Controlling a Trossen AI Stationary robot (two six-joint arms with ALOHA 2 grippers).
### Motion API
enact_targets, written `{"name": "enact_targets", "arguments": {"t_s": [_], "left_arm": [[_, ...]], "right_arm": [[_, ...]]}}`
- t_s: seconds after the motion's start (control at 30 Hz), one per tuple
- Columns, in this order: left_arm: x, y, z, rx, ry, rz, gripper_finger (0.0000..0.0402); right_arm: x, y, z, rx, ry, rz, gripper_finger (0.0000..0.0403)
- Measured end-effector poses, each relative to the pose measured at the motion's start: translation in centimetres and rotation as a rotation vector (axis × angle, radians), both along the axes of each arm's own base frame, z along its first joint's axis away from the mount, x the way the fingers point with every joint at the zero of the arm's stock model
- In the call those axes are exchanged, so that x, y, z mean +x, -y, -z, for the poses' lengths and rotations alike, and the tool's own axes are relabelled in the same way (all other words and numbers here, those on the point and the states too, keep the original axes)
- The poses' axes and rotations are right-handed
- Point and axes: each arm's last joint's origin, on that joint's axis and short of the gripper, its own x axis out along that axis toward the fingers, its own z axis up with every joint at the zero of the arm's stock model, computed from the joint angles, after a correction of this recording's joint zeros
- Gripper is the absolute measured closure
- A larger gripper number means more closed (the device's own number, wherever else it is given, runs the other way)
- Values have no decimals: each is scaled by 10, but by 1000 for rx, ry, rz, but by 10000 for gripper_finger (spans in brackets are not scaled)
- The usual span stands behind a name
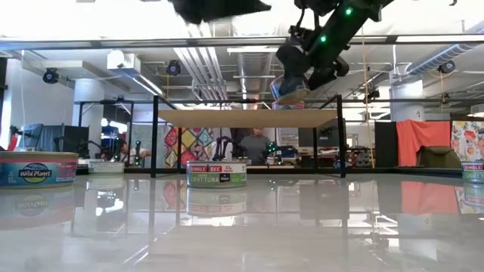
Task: Stack canned seafood by type on shelf
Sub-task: Put the blue tuna can on the shelf
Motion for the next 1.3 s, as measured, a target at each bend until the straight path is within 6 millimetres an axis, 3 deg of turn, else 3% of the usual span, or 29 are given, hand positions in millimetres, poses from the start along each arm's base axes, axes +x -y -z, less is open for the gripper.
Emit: {"name": "enact_targets", "arguments": {"t_s": [0.17,0.6,0.73,0.9,1.17,1.3], "left_arm": [[-1,-38,-25,38,-4,19,25],[3,-204,-45,-47,50,-192,25],[2,-245,-50,-84,80,-308,31],[8,-267,-55,-98,102,-285,43],[34,-279,-48,19,12,-263,62],[34,-286,-59,77,-8,-267,65]], "right_arm": [[-4,10,1,10,-39,-9,44],[-10,27,10,63,-18,53,44],[-9,27,10,90,8,48,44],[-9,27,10,109,36,66,44],[-4,22,11,131,168,112,44],[-5,12,13,91,146,151,44]]}}
